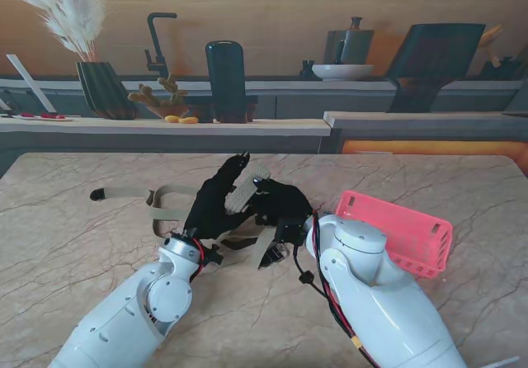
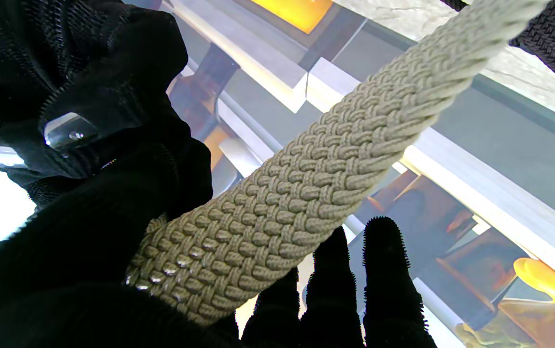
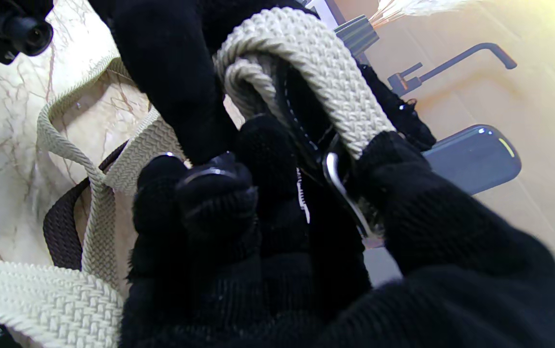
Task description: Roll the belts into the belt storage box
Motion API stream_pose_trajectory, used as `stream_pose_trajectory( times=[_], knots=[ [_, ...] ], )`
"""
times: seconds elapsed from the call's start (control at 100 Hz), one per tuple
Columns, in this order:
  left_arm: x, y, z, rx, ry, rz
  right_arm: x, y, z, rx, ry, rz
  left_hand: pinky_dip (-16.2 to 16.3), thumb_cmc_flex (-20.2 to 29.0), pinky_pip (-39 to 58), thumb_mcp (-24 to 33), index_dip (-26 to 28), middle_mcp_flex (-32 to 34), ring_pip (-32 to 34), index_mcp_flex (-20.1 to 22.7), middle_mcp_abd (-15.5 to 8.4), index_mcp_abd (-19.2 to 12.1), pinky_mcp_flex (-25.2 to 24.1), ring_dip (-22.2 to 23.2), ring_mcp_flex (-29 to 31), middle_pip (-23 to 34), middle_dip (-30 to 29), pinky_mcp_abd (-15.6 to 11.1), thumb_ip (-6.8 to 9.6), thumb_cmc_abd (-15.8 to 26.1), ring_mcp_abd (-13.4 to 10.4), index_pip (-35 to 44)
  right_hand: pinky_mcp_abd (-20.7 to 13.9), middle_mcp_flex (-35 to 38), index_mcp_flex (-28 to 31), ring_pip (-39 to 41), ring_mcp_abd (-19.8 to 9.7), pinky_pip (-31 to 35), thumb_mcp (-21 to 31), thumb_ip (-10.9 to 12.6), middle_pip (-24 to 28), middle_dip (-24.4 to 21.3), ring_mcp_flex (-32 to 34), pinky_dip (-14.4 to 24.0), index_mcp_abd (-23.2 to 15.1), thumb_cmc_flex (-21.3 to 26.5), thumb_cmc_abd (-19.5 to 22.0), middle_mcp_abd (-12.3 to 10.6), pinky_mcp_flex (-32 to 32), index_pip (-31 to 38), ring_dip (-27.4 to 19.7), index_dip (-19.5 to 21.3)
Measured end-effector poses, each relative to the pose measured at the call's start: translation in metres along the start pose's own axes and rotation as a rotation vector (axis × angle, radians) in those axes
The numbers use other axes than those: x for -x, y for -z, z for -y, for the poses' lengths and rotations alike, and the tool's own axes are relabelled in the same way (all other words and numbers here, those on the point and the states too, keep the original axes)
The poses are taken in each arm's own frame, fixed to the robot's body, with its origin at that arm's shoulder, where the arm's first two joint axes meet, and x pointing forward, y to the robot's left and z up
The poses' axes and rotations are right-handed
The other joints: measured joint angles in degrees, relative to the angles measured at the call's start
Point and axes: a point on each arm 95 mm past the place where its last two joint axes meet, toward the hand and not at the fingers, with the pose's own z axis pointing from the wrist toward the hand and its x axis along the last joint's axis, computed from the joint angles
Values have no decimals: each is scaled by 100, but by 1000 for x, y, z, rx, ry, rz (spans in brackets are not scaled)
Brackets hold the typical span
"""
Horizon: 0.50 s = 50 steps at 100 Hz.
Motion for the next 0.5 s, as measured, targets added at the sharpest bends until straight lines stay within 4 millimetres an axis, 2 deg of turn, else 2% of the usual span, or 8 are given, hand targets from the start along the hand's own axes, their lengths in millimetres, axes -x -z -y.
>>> stream_pose_trajectory(
  times=[0.1,0.17,0.2,0.26,0.5],
  knots=[
    [1,1,-1,0,4,4,1,-2,-1,-12,-17,27,-52,0,0,-103,-1,0,0,0,0,-2,-12,-2,-18,-4,32,-46,0,0,0,-1,0,3,21,84,-20,65,0,0,51,0,1,0,37,3,0,-75,0,0,0,1],
    [2,1,-2,0,5,7,1,-3,-2,-34,-15,54,-56,-2,0,-200,-1,0,5,0,0,-7,-50,-13,-87,-23,59,-54,-1,-4,0,-1,0,3,25,238,-70,148,0,0,53,2,5,0,51,4,0,-242,1,0,0,1],
    [2,2,-2,-2,5,8,1,-3,-3,-48,-13,70,-61,-13,0,-281,-1,0,5,0,0,-12,-51,-15,-89,-57,60,-55,-68,-8,0,-1,0,3,26,295,-102,208,0,0,57,2,54,0,51,4,0,-313,2,0,0,-12],
    [4,3,-3,-5,4,10,0,-4,-5,-68,-4,99,-73,-14,0,-501,-2,0,8,0,0,-54,-62,-15,-89,-58,61,-57,-88,-12,0,-1,0,3,49,369,-149,292,0,0,109,3,54,1,55,4,0,-439,10,0,0,-49],
    [4,7,-5,-9,15,12,-2,-6,-7,-83,61,127,-123,87,0,-950,-2,2,74,0,0,-218,-63,-18,-90,-60,113,-98,-106,-12,-7,-1,6,213,171,833,-97,642,0,9,523,129,303,1,134,4,0,-489,82,-52,3,-77]
  ],
)
